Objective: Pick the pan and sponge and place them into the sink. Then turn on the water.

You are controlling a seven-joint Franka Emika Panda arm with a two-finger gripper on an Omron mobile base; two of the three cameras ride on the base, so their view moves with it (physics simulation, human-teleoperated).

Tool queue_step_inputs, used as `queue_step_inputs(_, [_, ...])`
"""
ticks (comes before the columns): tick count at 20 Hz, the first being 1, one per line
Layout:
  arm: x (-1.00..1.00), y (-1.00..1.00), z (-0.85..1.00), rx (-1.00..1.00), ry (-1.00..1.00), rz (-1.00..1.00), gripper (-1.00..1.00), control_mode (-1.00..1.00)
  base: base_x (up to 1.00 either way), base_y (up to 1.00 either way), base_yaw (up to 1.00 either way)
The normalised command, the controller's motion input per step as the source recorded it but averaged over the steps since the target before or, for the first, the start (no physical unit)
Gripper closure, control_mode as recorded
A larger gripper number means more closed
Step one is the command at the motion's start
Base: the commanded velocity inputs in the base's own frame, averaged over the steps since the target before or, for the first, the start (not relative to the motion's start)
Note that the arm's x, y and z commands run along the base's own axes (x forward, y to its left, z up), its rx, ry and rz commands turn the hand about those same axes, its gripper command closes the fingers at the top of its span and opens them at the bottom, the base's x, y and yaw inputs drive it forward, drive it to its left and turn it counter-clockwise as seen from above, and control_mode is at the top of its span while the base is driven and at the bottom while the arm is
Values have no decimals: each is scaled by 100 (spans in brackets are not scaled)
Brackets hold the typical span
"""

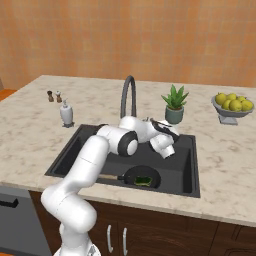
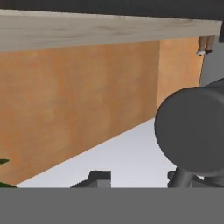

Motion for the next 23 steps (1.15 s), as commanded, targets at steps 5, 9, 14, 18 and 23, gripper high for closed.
queue_step_inputs(5, [2, -99, 0, 15, -4, 0, 100, -100, 0, 0, 0])
queue_step_inputs(9, [3, -100, -2, 12, -4, 0, 100, -100, 0, 0, 0])
queue_step_inputs(14, [4, -95, -8, 10, -4, 0, 100, -100, 0, 0, 0])
queue_step_inputs(18, [0, -87, 3, 15, -8, 0, 100, -100, 0, 0, 0])
queue_step_inputs(23, [-60, -88, 93, 23, -28, 9, 100, -100, 0, 0, 0])
